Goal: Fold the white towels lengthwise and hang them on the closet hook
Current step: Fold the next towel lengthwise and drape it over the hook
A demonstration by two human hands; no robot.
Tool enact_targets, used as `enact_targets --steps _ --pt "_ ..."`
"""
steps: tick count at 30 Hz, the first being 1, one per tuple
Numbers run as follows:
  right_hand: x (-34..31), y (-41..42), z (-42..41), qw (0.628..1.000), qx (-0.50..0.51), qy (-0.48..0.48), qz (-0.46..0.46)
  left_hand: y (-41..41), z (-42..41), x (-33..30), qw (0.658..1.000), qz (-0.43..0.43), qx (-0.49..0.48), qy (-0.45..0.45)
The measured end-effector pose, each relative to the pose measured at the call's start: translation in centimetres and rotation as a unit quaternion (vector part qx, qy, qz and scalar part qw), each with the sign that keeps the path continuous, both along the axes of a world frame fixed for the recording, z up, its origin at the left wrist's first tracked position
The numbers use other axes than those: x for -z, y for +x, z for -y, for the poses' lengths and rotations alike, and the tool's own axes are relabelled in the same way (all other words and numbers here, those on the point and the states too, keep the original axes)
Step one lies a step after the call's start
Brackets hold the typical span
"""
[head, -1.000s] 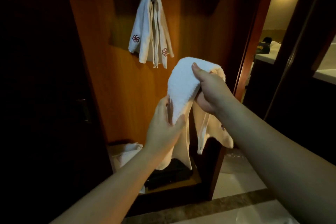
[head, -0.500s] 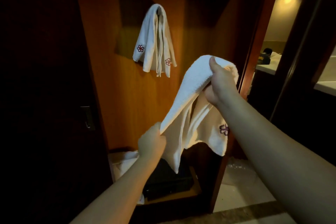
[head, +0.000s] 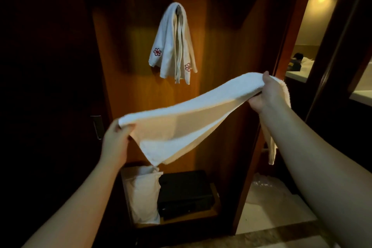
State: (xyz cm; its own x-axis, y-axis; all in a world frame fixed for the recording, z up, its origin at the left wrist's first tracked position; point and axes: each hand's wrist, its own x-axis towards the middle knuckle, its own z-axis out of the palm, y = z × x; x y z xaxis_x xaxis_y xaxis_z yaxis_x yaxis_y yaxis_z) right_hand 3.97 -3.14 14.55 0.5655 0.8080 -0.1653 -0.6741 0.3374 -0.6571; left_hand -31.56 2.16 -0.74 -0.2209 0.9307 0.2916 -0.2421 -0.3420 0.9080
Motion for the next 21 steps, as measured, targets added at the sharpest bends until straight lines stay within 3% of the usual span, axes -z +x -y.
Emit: enact_targets --steps 3,6,9,12,16,21 --pt "-0.6 1.0 -0.1 0.999 -0.009 0.023 -0.031 -2.4 -0.3 -4.4 0.992 0.029 0.085 0.088" --pt "-0.7 1.3 -0.3 0.998 -0.030 0.036 -0.049 -1.6 1.4 -4.6 0.980 -0.079 0.183 0.001" --pt "0.1 1.6 -0.3 0.999 -0.024 0.006 -0.043 -1.1 2.3 -3.9 0.982 -0.131 0.139 -0.004" --pt "1.6 2.0 -0.5 0.999 -0.021 -0.007 -0.038 -1.7 3.0 -5.3 0.992 -0.054 0.107 0.031" --pt "2.7 2.1 -0.8 0.999 -0.025 -0.002 -0.033 -1.4 4.1 -5.9 0.989 -0.001 0.142 0.052" --pt "3.1 2.6 -0.2 1.000 -0.021 -0.005 -0.011 -2.4 4.9 -7.4 0.979 -0.053 0.176 0.084"
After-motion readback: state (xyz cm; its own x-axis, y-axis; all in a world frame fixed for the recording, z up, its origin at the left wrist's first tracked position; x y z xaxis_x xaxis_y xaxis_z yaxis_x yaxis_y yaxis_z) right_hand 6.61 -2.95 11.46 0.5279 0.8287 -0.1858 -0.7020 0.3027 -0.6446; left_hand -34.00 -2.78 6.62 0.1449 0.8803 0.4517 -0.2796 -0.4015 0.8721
